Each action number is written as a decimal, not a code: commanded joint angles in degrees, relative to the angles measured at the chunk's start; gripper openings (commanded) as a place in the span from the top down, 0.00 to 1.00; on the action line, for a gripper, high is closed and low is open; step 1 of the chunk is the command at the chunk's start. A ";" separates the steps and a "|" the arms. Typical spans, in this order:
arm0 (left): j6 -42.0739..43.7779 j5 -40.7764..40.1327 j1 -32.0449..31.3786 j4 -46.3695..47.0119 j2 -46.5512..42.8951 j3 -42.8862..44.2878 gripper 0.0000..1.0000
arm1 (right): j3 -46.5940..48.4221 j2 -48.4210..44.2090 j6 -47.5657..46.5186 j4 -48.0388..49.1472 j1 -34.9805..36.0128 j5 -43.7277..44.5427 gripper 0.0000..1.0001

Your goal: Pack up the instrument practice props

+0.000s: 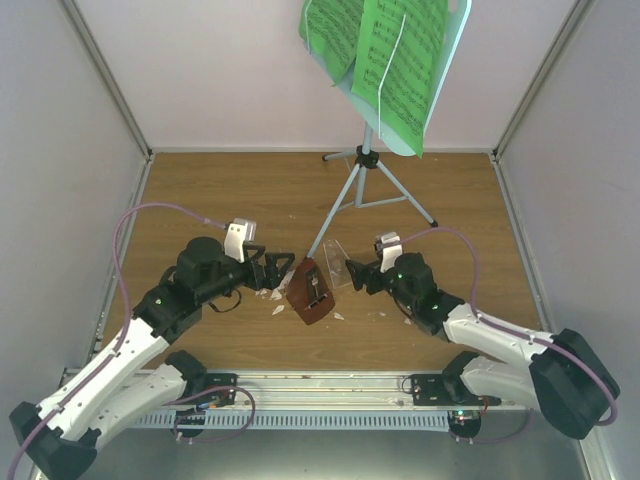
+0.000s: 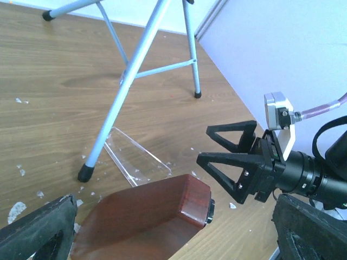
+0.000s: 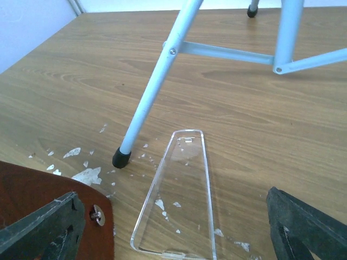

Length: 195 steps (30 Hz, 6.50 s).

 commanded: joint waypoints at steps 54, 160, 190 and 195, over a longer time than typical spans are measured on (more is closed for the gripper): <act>-0.97 -3.33 0.09 -0.94 -2.77 -1.60 0.01 | 15.52 29.03 -3.98 -10.78 -2.02 5.05 0.99; 3.50 -34.69 -26.34 -16.50 52.85 47.45 1.00 | 29.58 -8.14 27.16 -48.96 4.99 22.01 0.41; -12.83 18.82 -6.37 32.71 5.94 3.06 1.00 | 7.59 -19.10 42.30 31.09 -15.32 -42.05 0.00; -16.69 20.62 -6.24 37.60 4.64 2.27 1.00 | 12.05 -16.51 35.67 29.62 -8.52 -39.80 0.00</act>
